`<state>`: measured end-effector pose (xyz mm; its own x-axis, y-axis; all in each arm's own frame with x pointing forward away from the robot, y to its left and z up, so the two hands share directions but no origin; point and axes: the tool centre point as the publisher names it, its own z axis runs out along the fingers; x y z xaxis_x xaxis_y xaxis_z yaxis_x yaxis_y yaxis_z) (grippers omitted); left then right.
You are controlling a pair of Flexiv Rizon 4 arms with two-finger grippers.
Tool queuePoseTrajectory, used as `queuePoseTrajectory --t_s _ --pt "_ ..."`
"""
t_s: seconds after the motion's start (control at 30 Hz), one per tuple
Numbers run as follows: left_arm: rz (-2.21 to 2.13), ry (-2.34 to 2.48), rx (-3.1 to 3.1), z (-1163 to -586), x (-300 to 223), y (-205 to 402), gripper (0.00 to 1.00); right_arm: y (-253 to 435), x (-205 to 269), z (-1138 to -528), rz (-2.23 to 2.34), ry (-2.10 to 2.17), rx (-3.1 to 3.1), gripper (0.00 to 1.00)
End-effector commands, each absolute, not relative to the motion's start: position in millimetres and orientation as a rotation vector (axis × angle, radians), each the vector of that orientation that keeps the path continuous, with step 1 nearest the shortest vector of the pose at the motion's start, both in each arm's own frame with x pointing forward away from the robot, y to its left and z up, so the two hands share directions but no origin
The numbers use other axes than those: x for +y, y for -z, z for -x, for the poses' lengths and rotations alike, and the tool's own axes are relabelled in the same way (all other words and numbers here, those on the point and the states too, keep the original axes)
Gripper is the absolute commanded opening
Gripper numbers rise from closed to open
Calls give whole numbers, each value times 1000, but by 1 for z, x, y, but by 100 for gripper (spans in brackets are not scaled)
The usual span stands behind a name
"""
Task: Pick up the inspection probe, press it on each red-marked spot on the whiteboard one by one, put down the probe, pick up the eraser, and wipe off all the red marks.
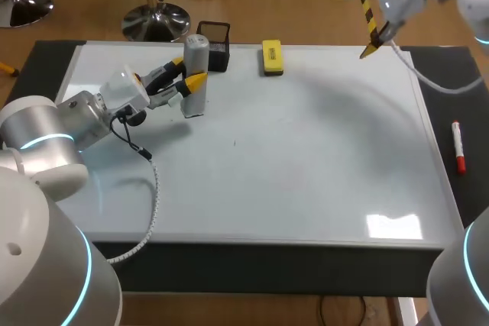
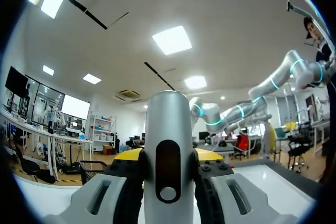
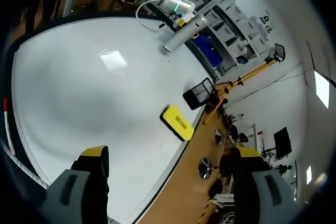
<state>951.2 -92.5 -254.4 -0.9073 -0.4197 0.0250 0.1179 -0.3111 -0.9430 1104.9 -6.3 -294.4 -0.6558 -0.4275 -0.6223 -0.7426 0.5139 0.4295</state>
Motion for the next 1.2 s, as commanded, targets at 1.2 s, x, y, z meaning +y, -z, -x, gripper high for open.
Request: queuePoseTrajectory --t_s 1.2 --pt "381 2270 1597 -951 -92 254 0 276 6 -1131 901 -1122 2322 100"
